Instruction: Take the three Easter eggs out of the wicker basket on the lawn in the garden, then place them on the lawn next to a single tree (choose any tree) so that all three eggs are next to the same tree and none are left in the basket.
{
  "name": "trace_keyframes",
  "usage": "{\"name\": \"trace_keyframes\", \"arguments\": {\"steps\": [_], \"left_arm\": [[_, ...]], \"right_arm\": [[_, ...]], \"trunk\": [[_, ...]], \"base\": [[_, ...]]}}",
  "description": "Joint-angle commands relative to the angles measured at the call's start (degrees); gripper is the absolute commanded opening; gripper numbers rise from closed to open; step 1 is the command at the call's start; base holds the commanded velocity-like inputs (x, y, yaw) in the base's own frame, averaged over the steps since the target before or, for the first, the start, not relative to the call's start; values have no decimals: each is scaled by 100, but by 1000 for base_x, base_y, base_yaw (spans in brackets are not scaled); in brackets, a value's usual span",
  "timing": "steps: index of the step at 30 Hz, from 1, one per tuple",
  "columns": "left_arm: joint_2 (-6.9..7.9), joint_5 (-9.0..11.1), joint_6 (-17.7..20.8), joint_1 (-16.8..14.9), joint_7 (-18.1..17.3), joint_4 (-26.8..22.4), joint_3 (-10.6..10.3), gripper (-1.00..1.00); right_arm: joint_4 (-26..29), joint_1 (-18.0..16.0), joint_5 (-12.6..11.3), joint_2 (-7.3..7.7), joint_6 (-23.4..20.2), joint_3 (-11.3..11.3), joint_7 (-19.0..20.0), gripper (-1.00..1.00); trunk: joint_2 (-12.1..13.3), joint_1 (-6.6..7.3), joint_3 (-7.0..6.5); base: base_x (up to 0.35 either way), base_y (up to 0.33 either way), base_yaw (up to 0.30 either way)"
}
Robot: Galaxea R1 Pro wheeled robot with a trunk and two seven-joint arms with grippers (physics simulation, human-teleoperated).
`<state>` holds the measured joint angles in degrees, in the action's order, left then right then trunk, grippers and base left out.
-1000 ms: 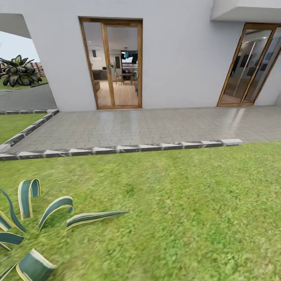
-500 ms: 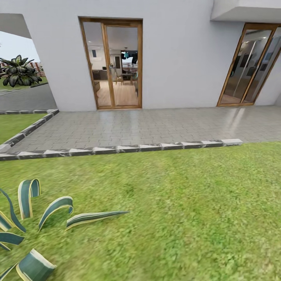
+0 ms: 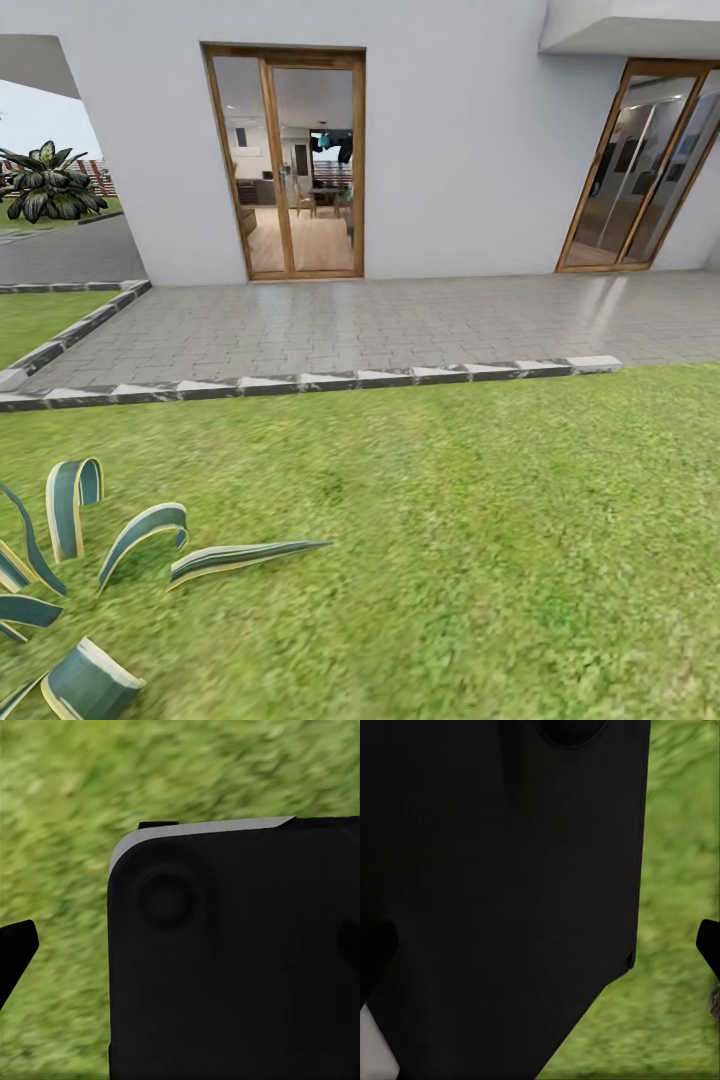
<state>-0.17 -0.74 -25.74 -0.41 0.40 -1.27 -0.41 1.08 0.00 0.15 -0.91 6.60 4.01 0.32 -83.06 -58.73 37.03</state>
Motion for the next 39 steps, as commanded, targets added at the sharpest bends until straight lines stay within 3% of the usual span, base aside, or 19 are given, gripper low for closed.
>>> {"name": "trace_keyframes", "arguments": {"steps": [1,19,39], "left_arm": [[0,-7,-18,-3,4,4,-3,100],[0,-8,-19,-1,4,4,-2,100],[-1,-14,-19,-3,4,4,0,100]], "right_arm": [[1,0,0,0,17,41,3,100],[1,0,-1,1,17,41,8,100],[3,0,17,3,17,40,7,100]], "trunk": [[-2,0,4],[-2,0,2],[-2,0,-48]], "base": [[0,0,0],[0,0,-4],[0,-4,-121]]}}
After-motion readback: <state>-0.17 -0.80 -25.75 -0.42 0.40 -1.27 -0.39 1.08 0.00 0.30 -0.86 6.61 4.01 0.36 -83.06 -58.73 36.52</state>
